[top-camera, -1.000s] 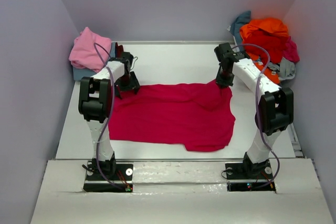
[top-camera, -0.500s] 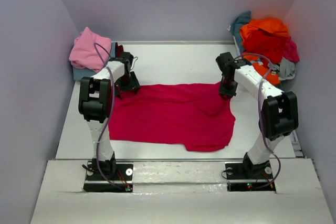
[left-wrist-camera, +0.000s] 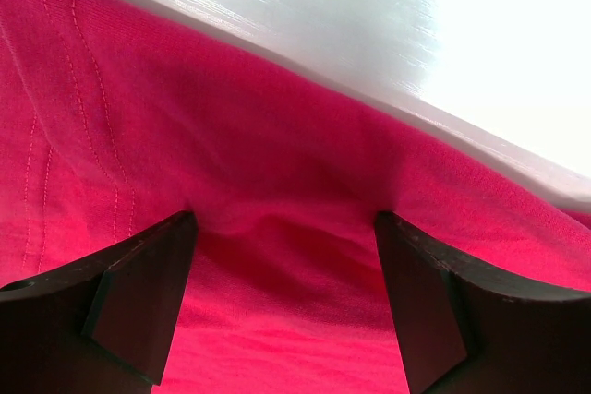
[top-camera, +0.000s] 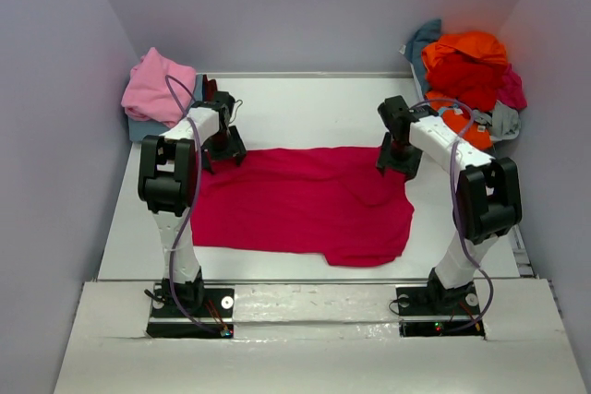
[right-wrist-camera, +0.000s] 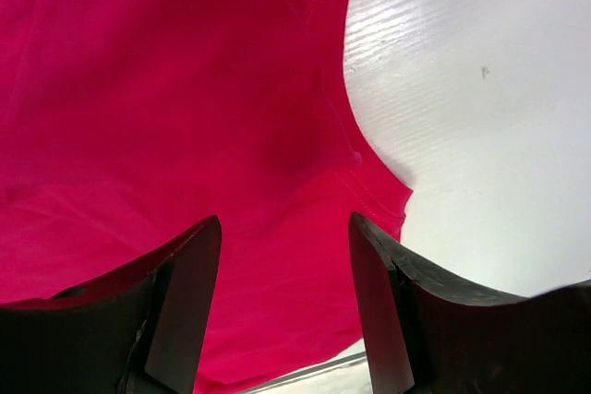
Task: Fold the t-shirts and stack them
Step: Fold the flattened tshirt in 1/3 of the way
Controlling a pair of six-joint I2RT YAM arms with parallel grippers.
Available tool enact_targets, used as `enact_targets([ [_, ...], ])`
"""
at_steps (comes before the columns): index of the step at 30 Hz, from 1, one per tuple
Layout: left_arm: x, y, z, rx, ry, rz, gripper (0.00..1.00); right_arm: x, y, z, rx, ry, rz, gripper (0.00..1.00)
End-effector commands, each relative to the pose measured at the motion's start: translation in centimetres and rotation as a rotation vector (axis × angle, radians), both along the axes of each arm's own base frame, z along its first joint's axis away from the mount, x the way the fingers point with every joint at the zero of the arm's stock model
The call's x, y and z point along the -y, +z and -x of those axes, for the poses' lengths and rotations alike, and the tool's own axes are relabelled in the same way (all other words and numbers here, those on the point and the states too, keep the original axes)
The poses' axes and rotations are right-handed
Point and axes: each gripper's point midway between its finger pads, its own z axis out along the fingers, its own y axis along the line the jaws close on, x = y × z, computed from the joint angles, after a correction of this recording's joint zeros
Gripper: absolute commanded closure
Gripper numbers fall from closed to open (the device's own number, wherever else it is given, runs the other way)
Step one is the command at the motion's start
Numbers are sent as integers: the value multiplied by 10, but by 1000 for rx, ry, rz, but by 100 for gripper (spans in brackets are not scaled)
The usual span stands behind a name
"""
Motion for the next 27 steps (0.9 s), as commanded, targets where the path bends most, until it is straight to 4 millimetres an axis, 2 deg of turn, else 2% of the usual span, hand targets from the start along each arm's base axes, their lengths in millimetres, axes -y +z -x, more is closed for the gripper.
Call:
enact_targets([
  [1, -6, 25, -3, 43, -3, -19, 10, -16, 7, -19, 57, 24, -84, 37],
  [7, -7, 29, -2, 46, 7, -23, 10, -30, -7, -32, 23, 68, -132, 38],
  [10, -7, 31, -2, 47, 12, -25, 10, -45, -15, -33, 0, 107, -187, 39],
  [13, -9, 34, -1, 51, 20, -34, 10, -50, -34, -29, -52, 121, -185, 40],
  [20, -14, 35, 2, 44, 31, -60, 10, -53, -52, -20, -92, 130, -212, 40],
  [24, -18, 31, 5, 27, 53, -82, 10, -52, -70, -10, -133, 131, -209, 40],
  [27, -28, 26, 5, 10, 91, -95, 10, -51, -75, -5, -148, 132, -210, 40],
])
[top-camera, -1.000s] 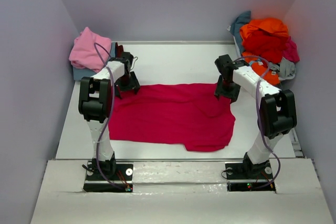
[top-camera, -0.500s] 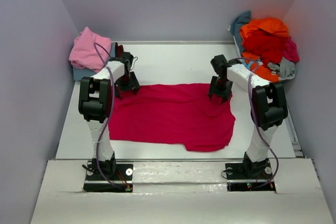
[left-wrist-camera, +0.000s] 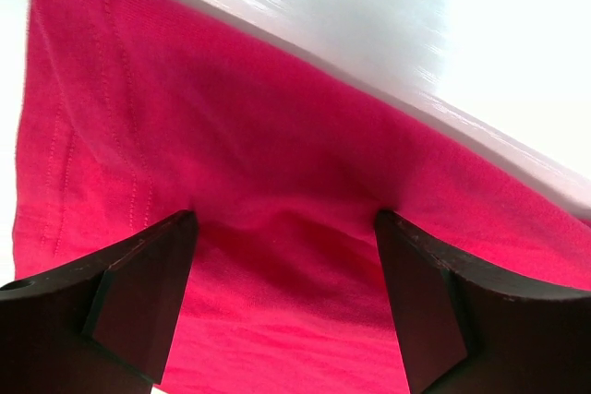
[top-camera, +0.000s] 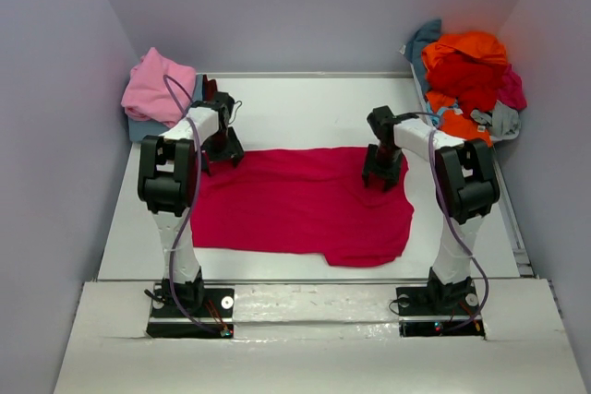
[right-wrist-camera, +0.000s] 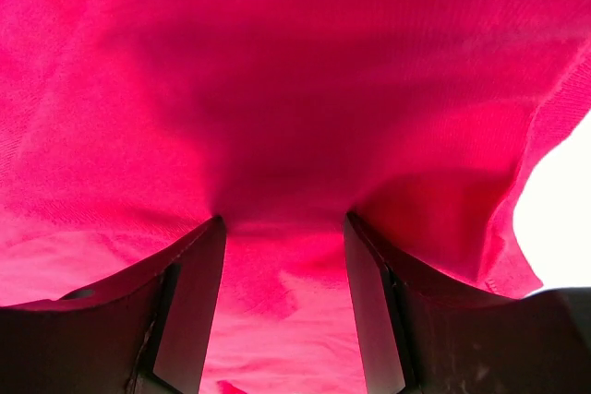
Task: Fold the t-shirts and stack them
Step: Fold the flattened tshirt in 1/3 of the way
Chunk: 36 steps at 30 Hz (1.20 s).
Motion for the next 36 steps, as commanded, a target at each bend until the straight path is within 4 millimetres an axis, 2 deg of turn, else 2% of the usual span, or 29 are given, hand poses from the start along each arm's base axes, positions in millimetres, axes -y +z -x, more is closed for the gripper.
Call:
enact_targets([
  [1, -19, 21, -2, 25, 69, -54, 9, -4, -12, 4, -11, 25, -17, 40],
  [6, -33, 13, -11, 7, 111, -59, 9, -1, -19, 10, -30, 32, -5, 40],
  [10, -45, 16, -21, 20, 138, -77, 9, 2, -22, 12, -37, 33, 10, 39],
  [20, -55, 13, -30, 11, 149, -96, 9, 8, -23, 14, -35, 23, 21, 38],
  [24, -62, 19, -25, 12, 166, -113, 8, 11, -24, 15, -38, 15, 21, 38],
  [25, -62, 26, -24, 30, 175, -112, 8, 12, -26, 16, -40, 13, 27, 38],
  [33, -53, 30, -3, 32, 185, -32, 8, 21, -30, 19, -49, -7, 35, 37],
  [36, -54, 38, 1, 48, 186, -35, 8, 25, -30, 18, -45, -16, 38, 37],
])
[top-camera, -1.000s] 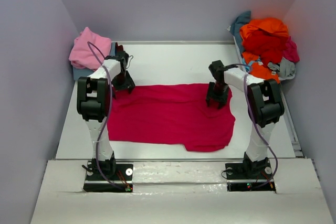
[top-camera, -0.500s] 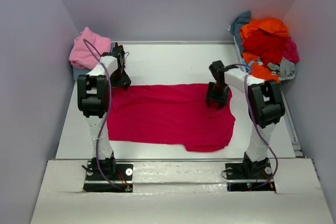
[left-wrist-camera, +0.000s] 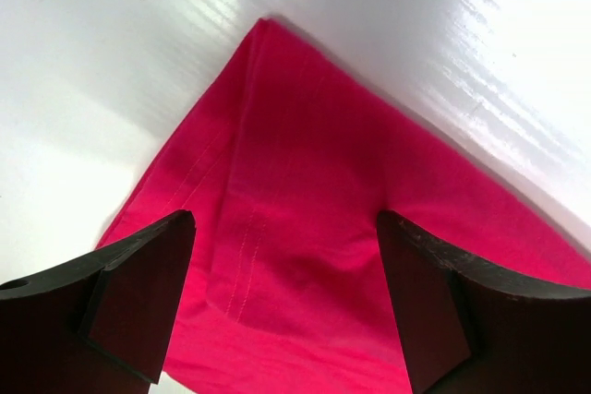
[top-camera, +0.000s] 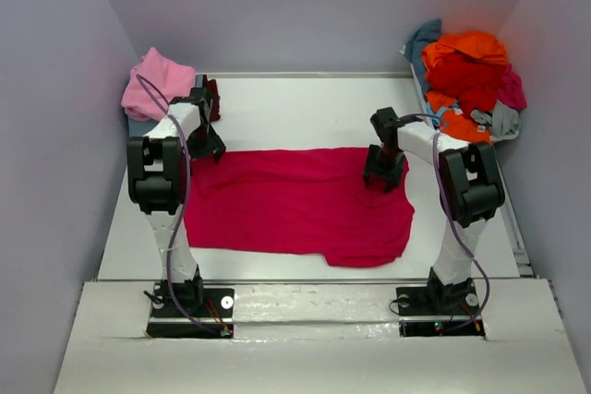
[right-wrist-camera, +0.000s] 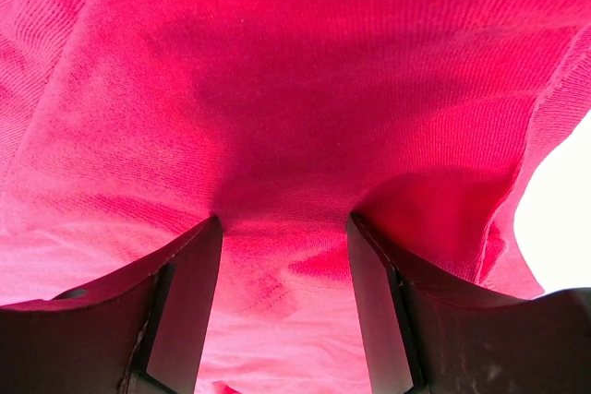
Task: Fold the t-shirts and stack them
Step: Fold the flattened tshirt in 1/3 of the way
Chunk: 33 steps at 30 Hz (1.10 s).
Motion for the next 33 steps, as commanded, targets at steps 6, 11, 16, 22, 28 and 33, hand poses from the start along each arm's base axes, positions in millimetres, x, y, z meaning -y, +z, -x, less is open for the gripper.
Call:
enact_targets([
  [6, -4, 28, 11, 70, 5, -2, 8, 23, -26, 16, -73, -20, 50, 37],
  [11, 3, 4, 8, 43, -9, 37, 8, 23, -25, 16, -73, -16, 52, 37],
  [16, 7, 1, 20, 18, 1, 59, 9, 30, -24, 20, -73, -25, 64, 37],
  [22, 12, -3, 37, -11, 5, 91, 9, 34, -26, 24, -80, -31, 69, 37],
  [28, 19, 15, 44, 49, 15, 134, 9, 36, -29, 25, -88, -28, 76, 37],
  [33, 16, 13, 30, 65, 10, 112, 9, 38, -30, 27, -93, -21, 85, 37],
])
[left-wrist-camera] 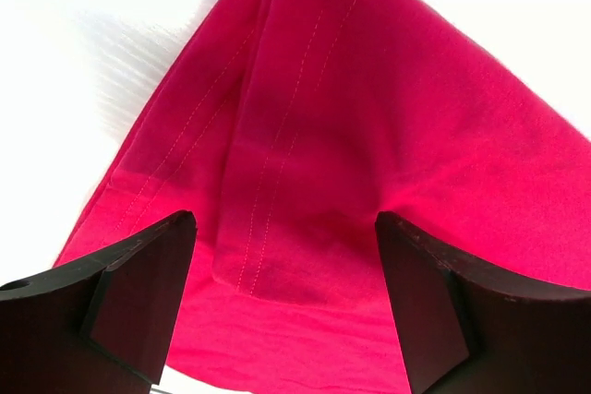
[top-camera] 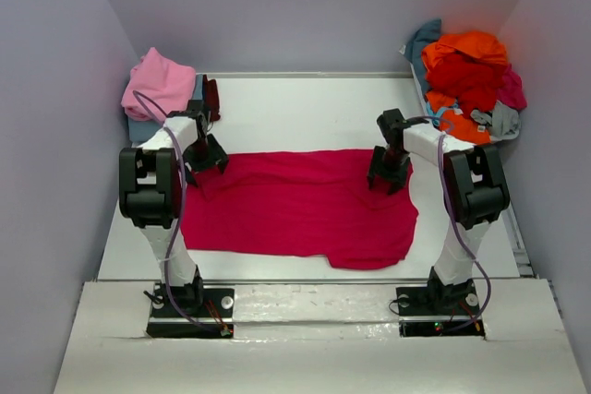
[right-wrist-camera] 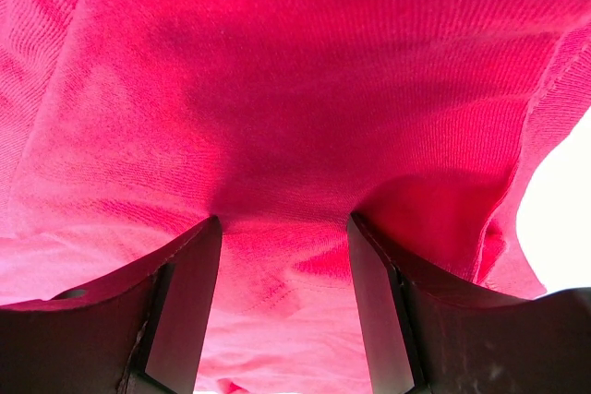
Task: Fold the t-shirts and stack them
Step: Fold the flattened tshirt in 1/3 of the way
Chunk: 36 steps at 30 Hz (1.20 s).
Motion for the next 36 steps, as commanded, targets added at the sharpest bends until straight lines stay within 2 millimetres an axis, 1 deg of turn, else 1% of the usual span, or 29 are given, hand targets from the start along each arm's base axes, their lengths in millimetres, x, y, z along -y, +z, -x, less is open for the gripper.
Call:
enact_targets([
  [1, -1, 11, -15, 42, 3, -3, 9, 26, -29, 20, -82, 13, 100, 37],
  [3, -2, 10, -20, 46, 0, -10, 10, 29, -28, 21, -79, 6, 102, 37],
  [6, 0, 4, -22, 34, -4, 3, 11, 29, -27, 22, -76, 6, 102, 37],
  [7, 2, 2, -20, 30, -4, 11, 12, 32, -27, 22, -77, -3, 101, 37],
  [10, 6, -1, -19, 31, -1, 34, 13, 33, -29, 24, -81, -6, 101, 37],
  [14, 6, -4, -20, 38, -8, 37, 15, 33, -31, 27, -86, -5, 99, 37],
  [17, 6, -7, -24, 43, -15, 33, 20, 33, -32, 28, -89, -2, 99, 37],
  [21, 4, -11, -29, 41, -12, 22, 23, 34, -32, 29, -89, 1, 103, 37],
  [23, 3, -12, -32, 42, -13, 17, 27, 34, -32, 29, -89, 2, 103, 37],
  [24, 3, -13, -33, 42, -12, 14, 31, 34, -31, 28, -86, 2, 102, 37],
  [25, -2, -13, -36, 46, -1, 5, 37, 34, -31, 28, -84, 2, 102, 37],
  [26, -3, -14, -37, 44, -1, 2, 38, 34, -31, 28, -84, 2, 102, 37],
  [31, -9, -11, -42, 54, 13, -31, 39, 33, -32, 30, -88, 4, 100, 37],
  [36, -19, -11, -39, 39, 42, -70, 38, 34, -33, 30, -89, 5, 101, 37],
])
